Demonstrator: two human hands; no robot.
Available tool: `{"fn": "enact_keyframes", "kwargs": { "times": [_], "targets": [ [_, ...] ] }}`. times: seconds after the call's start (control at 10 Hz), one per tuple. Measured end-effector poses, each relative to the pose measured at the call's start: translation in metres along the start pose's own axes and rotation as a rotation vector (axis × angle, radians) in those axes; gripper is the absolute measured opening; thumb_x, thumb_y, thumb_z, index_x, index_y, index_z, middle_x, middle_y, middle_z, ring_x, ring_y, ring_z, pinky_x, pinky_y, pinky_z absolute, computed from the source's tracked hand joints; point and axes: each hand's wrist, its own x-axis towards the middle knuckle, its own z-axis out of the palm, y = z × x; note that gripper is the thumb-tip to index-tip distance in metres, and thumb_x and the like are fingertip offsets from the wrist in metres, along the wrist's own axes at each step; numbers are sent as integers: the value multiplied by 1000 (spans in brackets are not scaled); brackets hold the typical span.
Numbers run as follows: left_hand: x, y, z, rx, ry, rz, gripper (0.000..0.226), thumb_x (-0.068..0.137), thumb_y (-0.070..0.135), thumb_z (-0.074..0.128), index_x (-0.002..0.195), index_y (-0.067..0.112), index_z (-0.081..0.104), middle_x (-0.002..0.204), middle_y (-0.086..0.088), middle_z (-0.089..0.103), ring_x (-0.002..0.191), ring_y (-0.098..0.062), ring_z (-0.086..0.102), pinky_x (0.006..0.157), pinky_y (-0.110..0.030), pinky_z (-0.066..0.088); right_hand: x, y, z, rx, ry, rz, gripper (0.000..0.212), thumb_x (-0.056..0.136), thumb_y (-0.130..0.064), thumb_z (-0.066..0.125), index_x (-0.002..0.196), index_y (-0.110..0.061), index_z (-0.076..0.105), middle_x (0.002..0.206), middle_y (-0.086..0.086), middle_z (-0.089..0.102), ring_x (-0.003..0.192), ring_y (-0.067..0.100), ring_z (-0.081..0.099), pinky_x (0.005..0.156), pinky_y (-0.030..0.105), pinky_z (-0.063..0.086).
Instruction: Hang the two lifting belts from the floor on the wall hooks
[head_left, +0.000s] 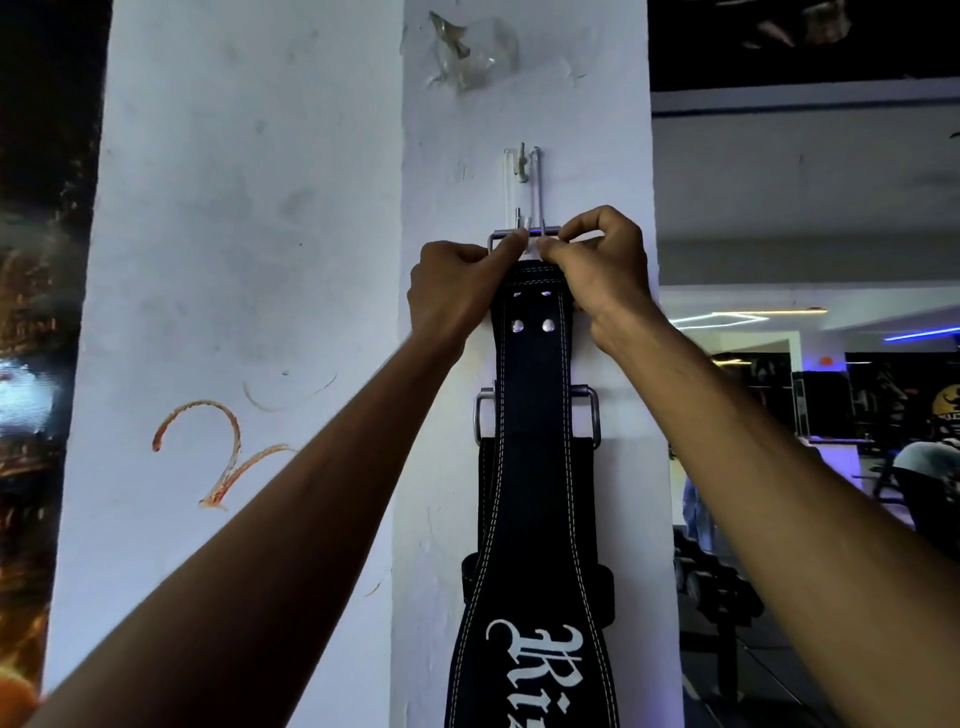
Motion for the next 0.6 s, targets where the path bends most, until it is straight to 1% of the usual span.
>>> {"fn": "enact_keyframes", "kwargs": {
  "times": [0.1, 0.2, 0.3, 0.4, 0.5, 0.6],
  "targets": [
    [4, 2, 1, 12, 32, -25, 56, 70, 61, 69, 62, 6, 66, 59, -1, 50, 58, -17, 46, 62, -30, 39, 1, 0, 0, -8, 0, -13, 24, 67, -32, 78, 77, -27, 56, 68, -7, 61, 78, 22, 67, 70, 38, 52],
    [8, 1, 3, -4, 51, -68, 43, 71, 53, 74, 54, 15, 65, 54, 5, 57, 58, -16, 54, 64, -30, 43, -2, 1, -2, -12, -2, -21, 21, 69, -33, 77, 77, -26, 59, 68, -6, 64, 78, 21, 68, 74, 40, 55],
    [7, 4, 2, -46, 35, -95, 39, 68, 51, 75, 50, 19, 60, 51, 7, 57, 59, -16, 59, 71, -40, 58, -6, 4, -3, -4, 13, -38, 17, 72, -34, 75, 75, -26, 60, 72, -4, 68, 79, 21, 69, 79, 44, 57],
    [2, 2, 0, -65, 14, -83, 39, 65, 57, 72, 56, 19, 66, 59, 6, 65, 66, -19, 66, 84, -48, 60, -14, 6, -4, 0, 16, -90, 14, 77, -36, 73, 78, -27, 63, 77, -6, 69, 78, 16, 67, 82, 45, 56],
    [-12, -2, -7, -79, 7, -105, 47, 67, 66, 63, 74, 22, 75, 77, 5, 77, 83, -21, 74, 89, -49, 59, -32, 6, -11, -81, 41, -145, 21, 83, -37, 70, 98, -24, 64, 96, -6, 67, 84, 11, 65, 82, 37, 55],
    [-31, -14, -16, -17, 78, -42, 45, 80, 64, 54, 94, 26, 74, 92, 12, 75, 91, -14, 71, 92, -44, 56, -59, 16, -21, -167, 157, -259, 22, 86, -30, 64, 106, -24, 60, 107, -4, 62, 75, 6, 62, 75, 36, 54]
  ]
}}
